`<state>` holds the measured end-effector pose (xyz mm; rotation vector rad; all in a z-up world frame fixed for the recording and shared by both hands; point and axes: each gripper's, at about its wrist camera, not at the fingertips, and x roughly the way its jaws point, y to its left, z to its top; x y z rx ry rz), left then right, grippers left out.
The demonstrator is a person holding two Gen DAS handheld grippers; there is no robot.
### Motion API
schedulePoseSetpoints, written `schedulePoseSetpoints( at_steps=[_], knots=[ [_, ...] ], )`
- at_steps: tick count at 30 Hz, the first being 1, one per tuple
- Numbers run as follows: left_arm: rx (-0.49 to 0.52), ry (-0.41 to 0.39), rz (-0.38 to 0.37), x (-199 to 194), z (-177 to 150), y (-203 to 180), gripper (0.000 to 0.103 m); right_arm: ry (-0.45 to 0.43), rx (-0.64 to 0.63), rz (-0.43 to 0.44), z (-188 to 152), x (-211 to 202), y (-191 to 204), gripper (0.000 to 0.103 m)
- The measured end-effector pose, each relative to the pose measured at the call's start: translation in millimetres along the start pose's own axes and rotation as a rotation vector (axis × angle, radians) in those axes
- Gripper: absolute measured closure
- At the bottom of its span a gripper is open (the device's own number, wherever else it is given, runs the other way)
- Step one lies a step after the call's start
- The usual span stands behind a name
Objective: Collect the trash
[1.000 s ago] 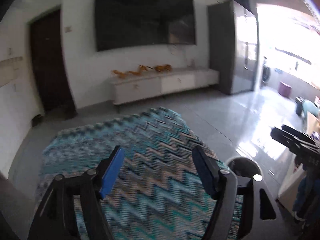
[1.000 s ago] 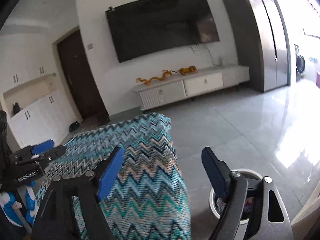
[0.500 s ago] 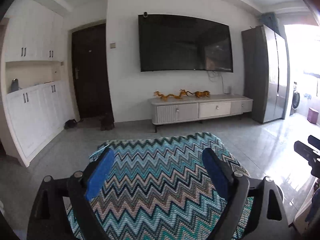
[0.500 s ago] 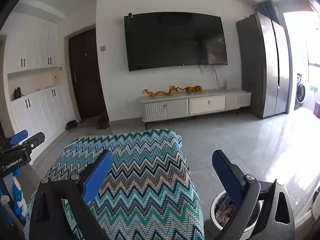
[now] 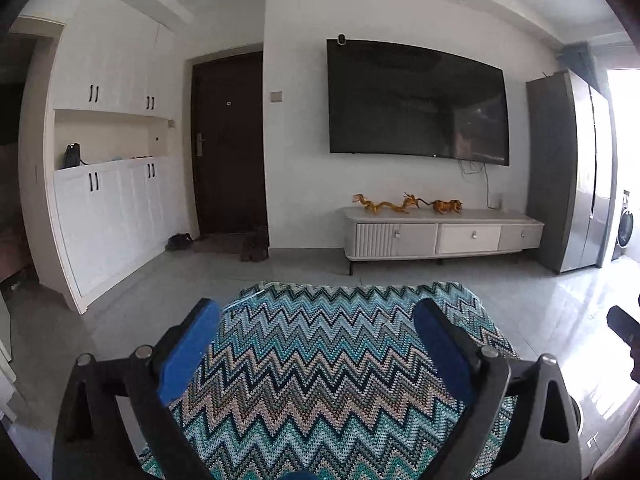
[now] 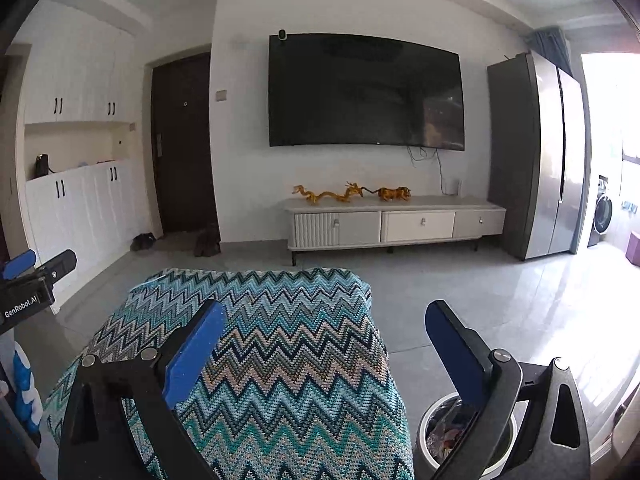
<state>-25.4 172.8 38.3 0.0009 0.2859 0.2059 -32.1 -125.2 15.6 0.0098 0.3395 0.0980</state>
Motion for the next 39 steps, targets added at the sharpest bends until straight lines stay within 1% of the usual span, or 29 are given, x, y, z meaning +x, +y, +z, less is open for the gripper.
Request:
schedulePoseSetpoints(
  at_steps=[4,9,11,19,27,34,39],
  knots=[
    [-0.001,-0.008,0.033,1.2,-0.2,0.2,0.003,0.000,0.002,-0.003,-0.1,0.5,1.8,0.004],
    [-0.001,-0.014,0.035,-0.2,-1.3,-1.2,0.003,0.003,0.010,-0.012,-0.2,2.6,0.9,0.003],
    [-0.001,-0.013,0.030,-0.6,-2.0,-1.5,0.003,0.002,0.008,-0.020,0.0,3.6,1.0,0.001],
    [0.006,-0.013,0.021,-1.9,-1.3,0.5,0.003,-0.015,-0.015,-0.048,2.7,5.9,4.9,0.001],
    [0.008,-0.014,0.006,-2.0,-1.8,-4.1,0.003,-0.036,-0.021,-0.051,5.5,5.7,7.4,0.001],
    [0.030,-0.010,-0.014,-3.4,-1.9,-16.9,0.003,-0.043,-0.008,-0.054,3.7,5.2,-0.6,0.001],
    [0.035,-0.010,-0.024,-5.0,-1.7,-18.8,0.003,-0.042,0.003,-0.058,1.5,4.3,-5.2,0.001]
  ],
)
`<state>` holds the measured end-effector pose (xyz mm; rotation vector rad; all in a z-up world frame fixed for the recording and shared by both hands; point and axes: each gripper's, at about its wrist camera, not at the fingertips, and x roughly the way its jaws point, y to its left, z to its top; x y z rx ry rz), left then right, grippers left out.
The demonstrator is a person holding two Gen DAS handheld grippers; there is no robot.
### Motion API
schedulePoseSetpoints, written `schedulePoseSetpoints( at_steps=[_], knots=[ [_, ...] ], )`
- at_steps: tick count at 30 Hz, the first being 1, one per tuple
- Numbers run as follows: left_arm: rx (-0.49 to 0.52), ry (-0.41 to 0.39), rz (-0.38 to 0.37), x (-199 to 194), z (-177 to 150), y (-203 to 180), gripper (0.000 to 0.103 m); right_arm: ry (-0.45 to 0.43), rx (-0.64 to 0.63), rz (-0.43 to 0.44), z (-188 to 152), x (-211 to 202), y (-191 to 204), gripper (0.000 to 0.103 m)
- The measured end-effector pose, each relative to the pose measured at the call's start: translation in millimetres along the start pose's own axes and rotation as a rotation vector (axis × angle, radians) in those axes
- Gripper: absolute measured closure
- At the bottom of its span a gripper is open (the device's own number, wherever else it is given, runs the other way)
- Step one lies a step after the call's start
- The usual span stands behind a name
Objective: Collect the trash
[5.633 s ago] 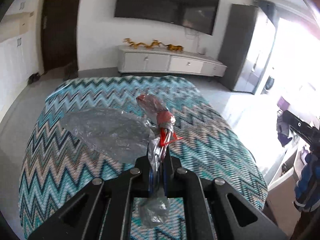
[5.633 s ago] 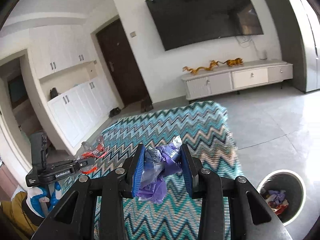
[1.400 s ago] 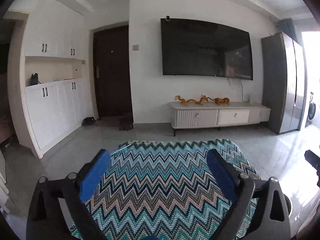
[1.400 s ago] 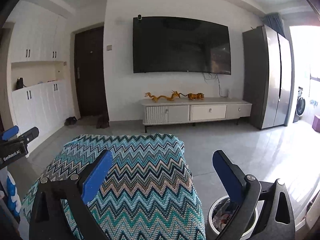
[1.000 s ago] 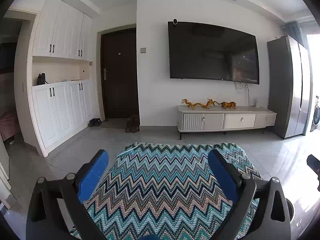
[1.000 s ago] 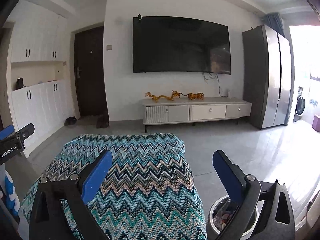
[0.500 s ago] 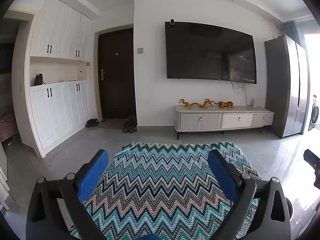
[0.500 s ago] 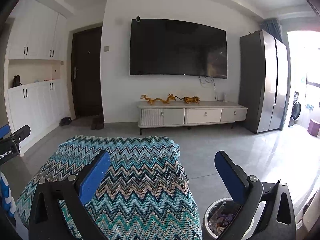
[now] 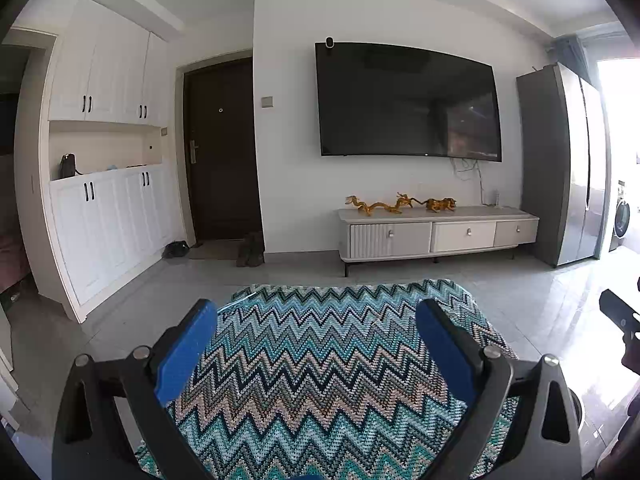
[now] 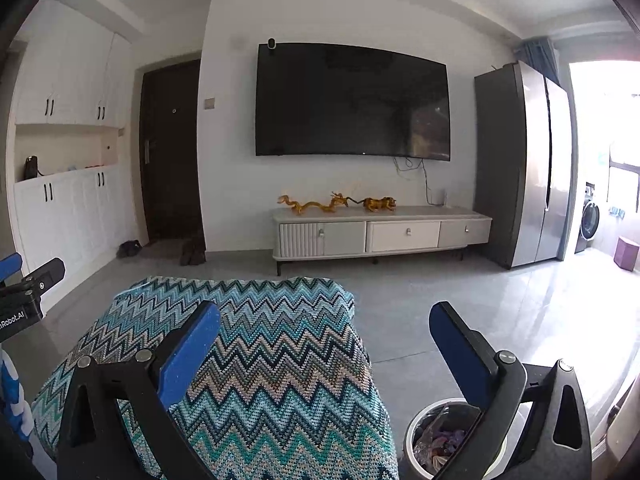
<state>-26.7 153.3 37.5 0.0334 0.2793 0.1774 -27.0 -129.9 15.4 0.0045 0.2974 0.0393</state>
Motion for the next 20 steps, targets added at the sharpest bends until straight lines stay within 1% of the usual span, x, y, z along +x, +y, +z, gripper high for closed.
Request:
schedulePoseSetpoints(
  at_steps=[9,15,20],
  knots=[
    [-0.005,-0.022,0.008,-4.3,0.6,2.8,0.003,0.002,0.001,0.001,-0.5,2.9,0.0,0.001],
    [-0.015,-0.016,0.018,-2.7,0.6,6.1,0.003,0.003,0.001,0.001,-1.1,3.8,-0.5,0.001],
    [-0.020,-0.002,0.007,0.2,0.2,6.7,0.003,0.003,0.001,0.000,-1.6,4.0,-0.8,0.001]
  ],
)
